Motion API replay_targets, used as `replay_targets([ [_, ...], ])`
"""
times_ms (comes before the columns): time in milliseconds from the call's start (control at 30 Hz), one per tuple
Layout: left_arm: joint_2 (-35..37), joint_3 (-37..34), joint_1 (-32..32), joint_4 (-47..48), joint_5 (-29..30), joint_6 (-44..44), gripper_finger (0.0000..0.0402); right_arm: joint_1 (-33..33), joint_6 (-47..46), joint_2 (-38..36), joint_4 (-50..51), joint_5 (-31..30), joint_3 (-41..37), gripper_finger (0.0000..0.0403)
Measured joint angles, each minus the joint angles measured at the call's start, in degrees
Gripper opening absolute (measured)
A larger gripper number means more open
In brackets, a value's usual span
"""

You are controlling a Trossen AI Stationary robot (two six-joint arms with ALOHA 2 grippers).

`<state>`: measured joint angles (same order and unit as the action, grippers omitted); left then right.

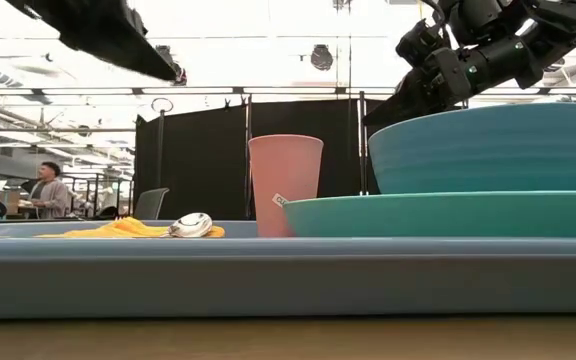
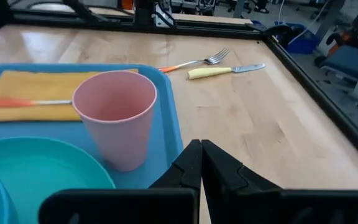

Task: Set up tray
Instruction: Adjust the pink cup on the blue serving tray

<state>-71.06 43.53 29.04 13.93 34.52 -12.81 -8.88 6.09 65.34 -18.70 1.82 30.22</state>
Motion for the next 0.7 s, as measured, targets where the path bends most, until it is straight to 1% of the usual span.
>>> replay_targets([
  [67, 0.66, -0.94, -1.84, 0.28, 1.74, -1.93, 0.0006, -0.02, -0.60, 0.30, 0.23, 1.31, 0.02, 0.0000],
  [133, 0.74, -2.21, -3.54, -0.29, 1.73, -2.34, 0.0003, -0.02, -0.75, 1.07, 0.62, 2.77, 0.04, 0.0000],
  [200, 0.68, -3.71, -4.81, -0.54, 1.74, -2.55, 0.0003, 0.00, -1.02, 1.74, 0.86, 2.98, 0.02, 0.0000],
  [267, 0.67, -4.99, -6.05, -2.06, 1.72, -2.90, 0.0008, -0.01, -0.92, 2.93, -0.07, 3.87, 0.04, 0.0000],
  [333, 0.67, -6.29, -7.31, -4.85, 1.27, -2.95, 0.0013, -0.02, -0.95, 3.94, -0.07, 4.32, 0.15, 0.0000],
  [433, 0.67, -7.28, -8.77, -6.55, -1.14, -2.05, 0.0009, 0.02, -2.20, 6.22, 1.64, 4.32, 3.10, 0.0000],
  [567, 0.67, -7.26, -10.30, -6.75, -4.17, -1.12, 0.0005, 0.33, -4.99, 10.82, 12.83, 4.23, 11.39, 0.0000],
  [700, 0.67, -7.26, -10.86, -6.90, -3.48, -1.05, 0.0023, 0.33, -8.35, 15.35, 23.86, 4.29, 18.84, 0.0000],
])
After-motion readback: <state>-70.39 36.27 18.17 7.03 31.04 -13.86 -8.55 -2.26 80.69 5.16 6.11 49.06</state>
